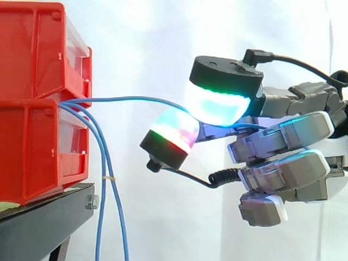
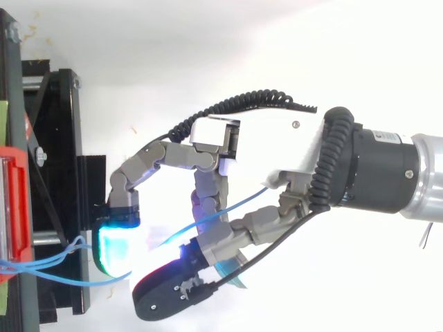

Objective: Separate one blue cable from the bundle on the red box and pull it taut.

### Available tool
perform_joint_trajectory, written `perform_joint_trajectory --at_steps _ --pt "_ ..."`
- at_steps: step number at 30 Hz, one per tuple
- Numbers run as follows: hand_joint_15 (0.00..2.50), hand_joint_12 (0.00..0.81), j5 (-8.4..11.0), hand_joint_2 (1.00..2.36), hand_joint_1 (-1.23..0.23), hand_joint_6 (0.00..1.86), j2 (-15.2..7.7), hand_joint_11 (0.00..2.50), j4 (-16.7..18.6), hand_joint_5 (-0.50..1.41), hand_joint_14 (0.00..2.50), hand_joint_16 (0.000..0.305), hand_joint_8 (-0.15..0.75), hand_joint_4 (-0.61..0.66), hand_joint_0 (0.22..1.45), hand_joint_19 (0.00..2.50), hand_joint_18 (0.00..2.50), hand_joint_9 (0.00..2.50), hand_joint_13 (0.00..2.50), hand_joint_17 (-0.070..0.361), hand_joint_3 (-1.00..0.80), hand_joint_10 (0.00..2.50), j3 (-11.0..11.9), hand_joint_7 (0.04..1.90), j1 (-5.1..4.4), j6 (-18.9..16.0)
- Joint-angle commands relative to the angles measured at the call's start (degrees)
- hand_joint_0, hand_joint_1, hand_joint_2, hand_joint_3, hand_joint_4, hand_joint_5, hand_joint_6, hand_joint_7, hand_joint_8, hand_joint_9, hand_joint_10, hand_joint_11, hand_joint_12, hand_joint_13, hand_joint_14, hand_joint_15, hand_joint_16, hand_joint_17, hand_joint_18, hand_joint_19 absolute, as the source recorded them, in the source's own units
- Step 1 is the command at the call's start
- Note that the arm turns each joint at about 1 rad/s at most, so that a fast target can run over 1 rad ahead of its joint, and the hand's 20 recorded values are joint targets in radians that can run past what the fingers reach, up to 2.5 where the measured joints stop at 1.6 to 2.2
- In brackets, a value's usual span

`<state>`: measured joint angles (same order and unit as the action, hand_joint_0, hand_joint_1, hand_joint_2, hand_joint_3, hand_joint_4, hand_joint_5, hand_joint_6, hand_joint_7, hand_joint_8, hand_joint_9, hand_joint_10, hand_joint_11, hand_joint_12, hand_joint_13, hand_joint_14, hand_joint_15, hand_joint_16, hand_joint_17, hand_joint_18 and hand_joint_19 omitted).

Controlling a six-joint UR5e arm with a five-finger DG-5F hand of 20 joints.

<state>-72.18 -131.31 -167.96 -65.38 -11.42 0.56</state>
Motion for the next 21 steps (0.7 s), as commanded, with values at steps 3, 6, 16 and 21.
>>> perform_joint_trajectory --at_steps 3,6,16,21 --pt "0.53 0.383 -0.07 1.01 -0.68 0.83 -0.1 0.5 0.1 0.01 0.02 0.063 0.215 0.04 0.6 0.67 1.34 1.88 1.64 0.142 -0.24 0.02 0.0 1.04 -0.01 0.1" --pt "0.55 0.378 -0.07 1.01 -0.65 0.83 0.0 0.49 0.1 0.0 0.02 0.063 0.222 0.04 0.59 0.68 1.33 1.87 1.63 0.143 -0.25 0.02 0.0 1.05 -0.01 0.1" --pt "0.53 0.389 0.11 1.0 -0.71 0.82 0.0 0.47 0.0 0.01 0.02 0.064 0.214 0.04 0.6 0.66 1.34 1.88 1.62 0.145 -0.2 0.02 0.0 1.03 -0.1 0.1" --pt "0.54 0.385 0.11 1.0 -0.75 0.8 0.0 0.44 0.1 0.03 0.02 0.063 0.205 0.06 0.61 0.66 1.3 1.82 1.51 0.141 -0.19 0.02 0.0 1.07 -0.01 0.1"
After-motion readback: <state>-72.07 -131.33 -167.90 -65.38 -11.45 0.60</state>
